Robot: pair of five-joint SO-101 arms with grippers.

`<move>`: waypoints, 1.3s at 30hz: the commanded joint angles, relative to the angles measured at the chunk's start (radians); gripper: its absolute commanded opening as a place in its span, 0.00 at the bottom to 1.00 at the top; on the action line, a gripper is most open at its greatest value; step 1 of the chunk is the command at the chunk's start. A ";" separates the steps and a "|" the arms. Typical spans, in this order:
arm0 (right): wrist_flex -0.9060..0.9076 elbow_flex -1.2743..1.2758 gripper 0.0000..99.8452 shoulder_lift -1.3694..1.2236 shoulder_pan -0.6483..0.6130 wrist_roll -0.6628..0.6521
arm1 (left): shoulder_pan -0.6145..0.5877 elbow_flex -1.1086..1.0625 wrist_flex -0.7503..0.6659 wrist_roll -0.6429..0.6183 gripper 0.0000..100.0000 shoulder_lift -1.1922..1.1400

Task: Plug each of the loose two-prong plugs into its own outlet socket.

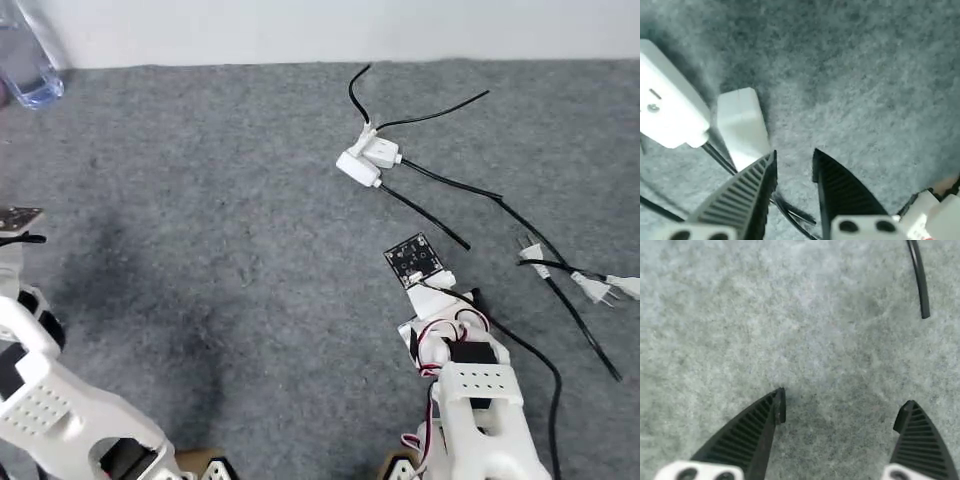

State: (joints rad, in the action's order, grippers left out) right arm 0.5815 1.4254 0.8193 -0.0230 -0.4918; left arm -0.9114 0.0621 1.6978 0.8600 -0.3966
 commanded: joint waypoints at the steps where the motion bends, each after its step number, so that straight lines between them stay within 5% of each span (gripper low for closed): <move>1: -0.016 -0.008 0.34 0.019 -0.007 0.009 | -0.003 -0.001 -0.017 -0.006 0.12 0.006; 21: -0.016 -0.008 0.34 0.019 -0.007 0.009 | -0.032 0.101 -0.098 -0.006 0.15 -0.008; 35: -0.016 -0.008 0.34 0.019 -0.007 0.009 | -0.034 -0.111 -0.218 -0.011 0.15 -0.008; 39: -0.016 -0.008 0.34 0.019 -0.007 0.009 | -0.032 -0.119 -0.161 -0.213 0.15 -0.008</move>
State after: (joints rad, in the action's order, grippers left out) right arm 0.5815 1.4254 0.8193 -0.0261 -0.4918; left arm -0.9467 -0.0560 1.4998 0.7986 -0.4104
